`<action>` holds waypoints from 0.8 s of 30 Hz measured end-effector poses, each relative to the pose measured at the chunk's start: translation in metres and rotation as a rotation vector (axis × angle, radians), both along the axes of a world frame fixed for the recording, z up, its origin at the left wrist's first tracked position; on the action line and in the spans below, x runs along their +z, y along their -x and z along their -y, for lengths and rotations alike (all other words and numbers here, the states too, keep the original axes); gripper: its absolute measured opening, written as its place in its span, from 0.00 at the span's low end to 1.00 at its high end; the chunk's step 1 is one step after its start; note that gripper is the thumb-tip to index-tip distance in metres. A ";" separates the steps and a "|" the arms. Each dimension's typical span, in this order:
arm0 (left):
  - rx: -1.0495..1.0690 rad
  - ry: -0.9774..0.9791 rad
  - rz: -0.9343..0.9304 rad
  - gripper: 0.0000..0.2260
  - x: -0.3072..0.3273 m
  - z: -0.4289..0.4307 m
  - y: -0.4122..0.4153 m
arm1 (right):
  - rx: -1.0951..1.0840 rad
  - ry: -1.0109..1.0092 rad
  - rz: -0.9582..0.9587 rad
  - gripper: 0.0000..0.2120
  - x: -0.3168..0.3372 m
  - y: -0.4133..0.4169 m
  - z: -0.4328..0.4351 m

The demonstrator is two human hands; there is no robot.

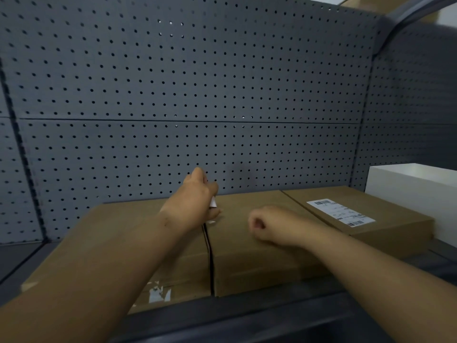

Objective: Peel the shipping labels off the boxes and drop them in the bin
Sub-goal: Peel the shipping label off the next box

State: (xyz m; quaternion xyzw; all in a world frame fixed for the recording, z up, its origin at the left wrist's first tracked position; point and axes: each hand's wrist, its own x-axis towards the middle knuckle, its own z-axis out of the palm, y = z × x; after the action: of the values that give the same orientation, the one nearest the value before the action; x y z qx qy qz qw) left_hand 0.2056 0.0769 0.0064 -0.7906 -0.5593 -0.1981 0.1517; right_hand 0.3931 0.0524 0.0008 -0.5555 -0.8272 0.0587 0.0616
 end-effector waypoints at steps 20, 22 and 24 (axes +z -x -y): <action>-0.254 -0.042 -0.067 0.16 0.015 0.005 -0.028 | -0.424 -0.201 -0.188 0.11 0.017 -0.050 0.005; -0.276 -0.048 -0.093 0.15 0.019 0.005 -0.043 | -0.420 -0.262 -0.237 0.10 0.018 -0.057 0.012; -0.294 -0.076 -0.116 0.15 0.023 0.004 -0.058 | -0.435 -0.301 -0.273 0.10 0.020 -0.070 0.016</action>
State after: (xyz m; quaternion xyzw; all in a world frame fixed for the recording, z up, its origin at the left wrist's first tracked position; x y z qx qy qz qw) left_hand 0.2639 0.0726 0.0297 -0.8677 -0.4201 -0.1931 0.1828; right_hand 0.4636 0.0365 0.0207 -0.6914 -0.6720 -0.0049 0.2652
